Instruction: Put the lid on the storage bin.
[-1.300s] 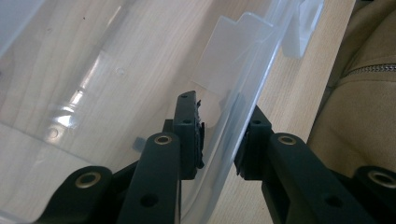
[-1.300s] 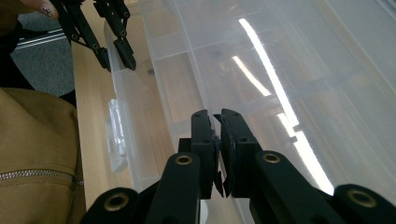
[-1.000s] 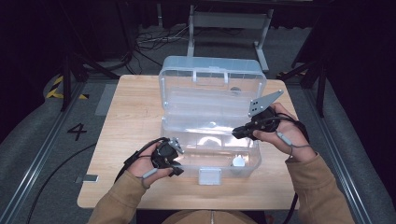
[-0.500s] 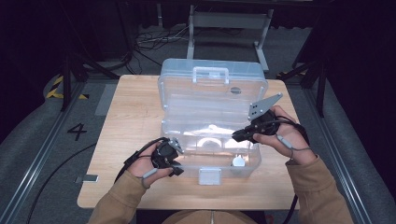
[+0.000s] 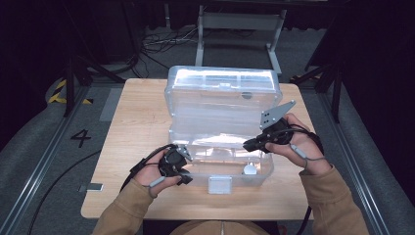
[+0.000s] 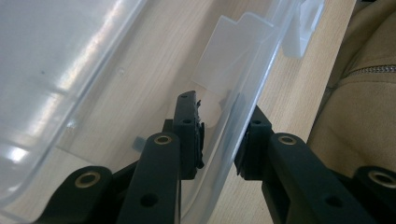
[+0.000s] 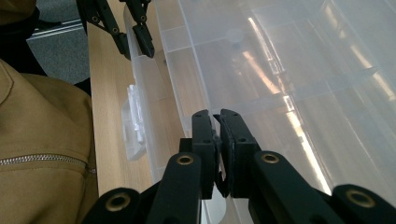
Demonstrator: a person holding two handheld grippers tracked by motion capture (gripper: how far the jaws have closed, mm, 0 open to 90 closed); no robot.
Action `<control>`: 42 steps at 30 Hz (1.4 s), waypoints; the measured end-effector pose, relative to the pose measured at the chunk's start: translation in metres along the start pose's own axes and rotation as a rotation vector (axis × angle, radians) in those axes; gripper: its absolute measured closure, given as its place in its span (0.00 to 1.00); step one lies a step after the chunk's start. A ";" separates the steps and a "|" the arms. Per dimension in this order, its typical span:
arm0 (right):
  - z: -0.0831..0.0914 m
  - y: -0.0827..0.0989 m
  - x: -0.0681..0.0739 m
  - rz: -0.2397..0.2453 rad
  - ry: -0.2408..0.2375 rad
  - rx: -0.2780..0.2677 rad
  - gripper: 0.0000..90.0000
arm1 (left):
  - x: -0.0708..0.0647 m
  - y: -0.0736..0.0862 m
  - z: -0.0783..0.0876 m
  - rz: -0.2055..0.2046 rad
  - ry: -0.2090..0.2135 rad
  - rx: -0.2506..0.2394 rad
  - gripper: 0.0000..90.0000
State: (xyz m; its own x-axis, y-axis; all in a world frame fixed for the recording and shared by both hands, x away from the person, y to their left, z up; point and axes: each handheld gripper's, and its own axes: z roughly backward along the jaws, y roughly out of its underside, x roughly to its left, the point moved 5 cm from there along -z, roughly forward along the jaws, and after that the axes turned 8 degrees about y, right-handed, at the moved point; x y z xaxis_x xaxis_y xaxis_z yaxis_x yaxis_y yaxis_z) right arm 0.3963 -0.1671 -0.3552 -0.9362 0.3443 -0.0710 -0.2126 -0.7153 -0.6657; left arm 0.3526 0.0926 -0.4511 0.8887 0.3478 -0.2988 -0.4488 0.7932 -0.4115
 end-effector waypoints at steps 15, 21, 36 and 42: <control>0.000 0.003 0.001 0.000 -0.005 -0.016 0.95 | 0.000 0.000 0.000 -0.001 0.001 0.000 0.82; 0.000 0.003 0.002 -0.001 0.003 -0.026 0.95 | 0.001 0.001 0.002 0.003 0.008 -0.017 0.81; 0.000 0.003 0.002 -0.003 0.016 -0.038 0.94 | -0.015 -0.004 0.047 -0.036 0.035 -0.199 0.83; 0.000 0.003 0.002 -0.006 0.018 -0.038 0.94 | -0.015 -0.007 0.061 -0.040 0.034 -0.261 0.86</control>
State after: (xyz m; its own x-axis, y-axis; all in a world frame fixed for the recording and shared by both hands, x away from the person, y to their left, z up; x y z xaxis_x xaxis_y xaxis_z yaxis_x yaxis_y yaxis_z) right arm 0.3936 -0.1686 -0.3577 -0.9296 0.3596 -0.0805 -0.2067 -0.6896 -0.6941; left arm 0.3480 0.1126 -0.3908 0.9047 0.2982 -0.3044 -0.4260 0.6487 -0.6306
